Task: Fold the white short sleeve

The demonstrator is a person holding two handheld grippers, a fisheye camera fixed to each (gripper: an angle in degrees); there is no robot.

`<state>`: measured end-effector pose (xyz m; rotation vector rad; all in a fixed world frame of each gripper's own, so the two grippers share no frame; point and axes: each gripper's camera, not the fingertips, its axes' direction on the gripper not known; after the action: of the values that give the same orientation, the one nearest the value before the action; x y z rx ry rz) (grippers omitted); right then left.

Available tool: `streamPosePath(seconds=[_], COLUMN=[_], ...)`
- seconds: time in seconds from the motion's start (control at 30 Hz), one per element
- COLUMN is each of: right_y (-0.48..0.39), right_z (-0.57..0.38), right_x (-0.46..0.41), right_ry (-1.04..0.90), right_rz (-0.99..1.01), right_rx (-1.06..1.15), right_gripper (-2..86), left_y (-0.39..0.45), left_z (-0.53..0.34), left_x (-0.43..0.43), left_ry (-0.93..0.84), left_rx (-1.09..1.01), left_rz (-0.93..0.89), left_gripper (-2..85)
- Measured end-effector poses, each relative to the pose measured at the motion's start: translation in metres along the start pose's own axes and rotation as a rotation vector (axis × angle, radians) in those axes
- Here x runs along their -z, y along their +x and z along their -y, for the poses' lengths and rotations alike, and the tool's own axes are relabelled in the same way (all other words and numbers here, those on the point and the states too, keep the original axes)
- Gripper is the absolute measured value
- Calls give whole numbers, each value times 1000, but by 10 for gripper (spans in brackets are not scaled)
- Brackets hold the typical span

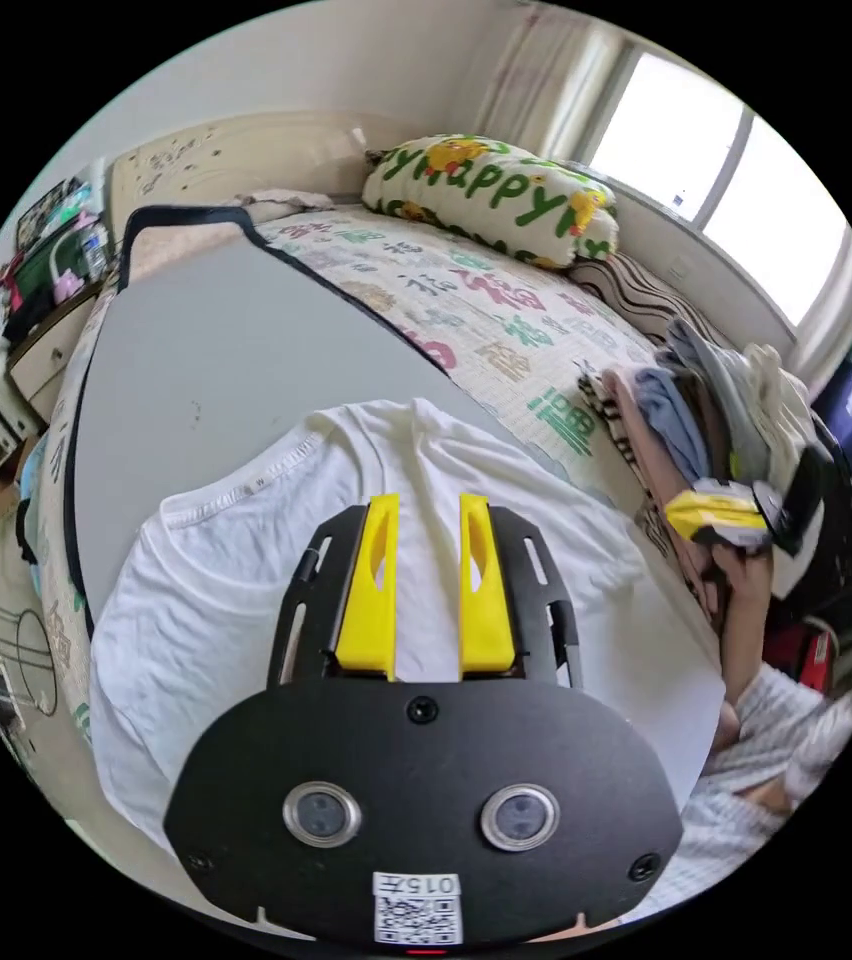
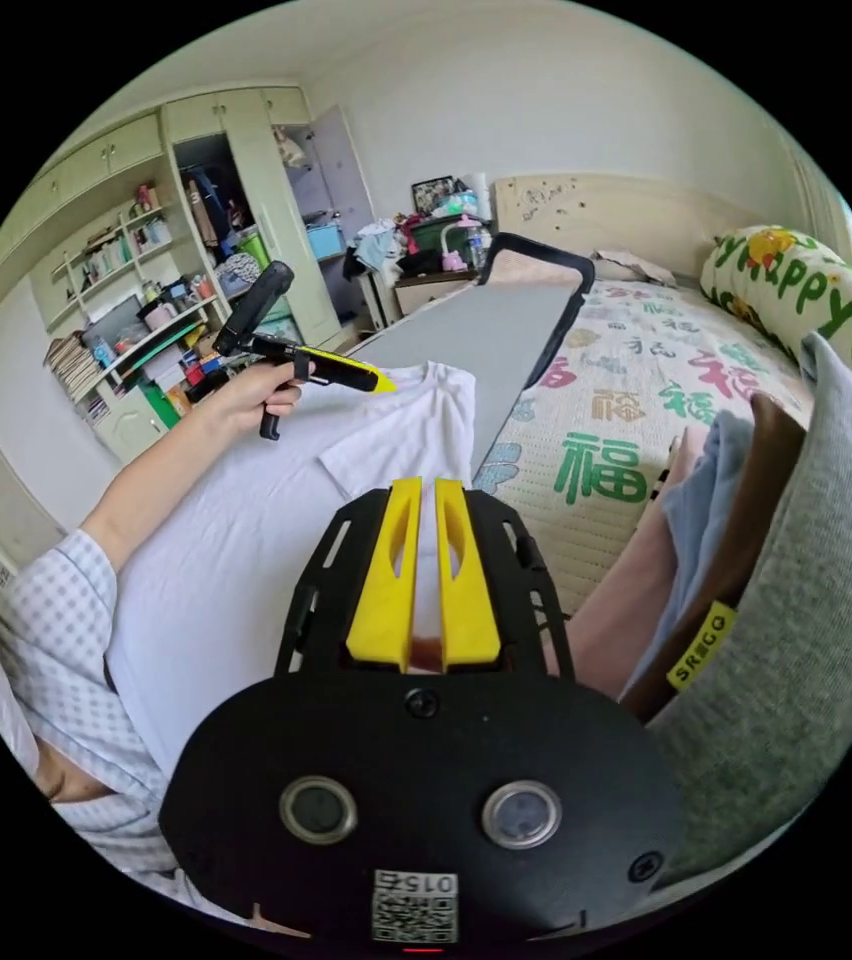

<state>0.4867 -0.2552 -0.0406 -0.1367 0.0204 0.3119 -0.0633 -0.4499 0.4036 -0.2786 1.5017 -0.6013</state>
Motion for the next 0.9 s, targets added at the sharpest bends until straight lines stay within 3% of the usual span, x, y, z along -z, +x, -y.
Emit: streamPosePath(seconds=[0.1,0.2,0.4,0.9], right_y=[-19,-34,-58,-61], right_z=[2,3,0,-8], right_x=[-24,-51,-75,-94], right_ry=[-100,-211,-251,-287], right_rz=[16,-108,-267,-107], right_rx=[78,109,169,136], right_gripper=[72,73,4,-9], left_y=[11,8,2,17], left_z=[-25,-35,-39,-35], left_x=[2,-5,2,27], left_ry=[-52,-85,-56,-97], left_rx=[-39,-29,-17,-22], left_rz=[-42,-76,-154,-162], left_gripper=[99,94,13,-4])
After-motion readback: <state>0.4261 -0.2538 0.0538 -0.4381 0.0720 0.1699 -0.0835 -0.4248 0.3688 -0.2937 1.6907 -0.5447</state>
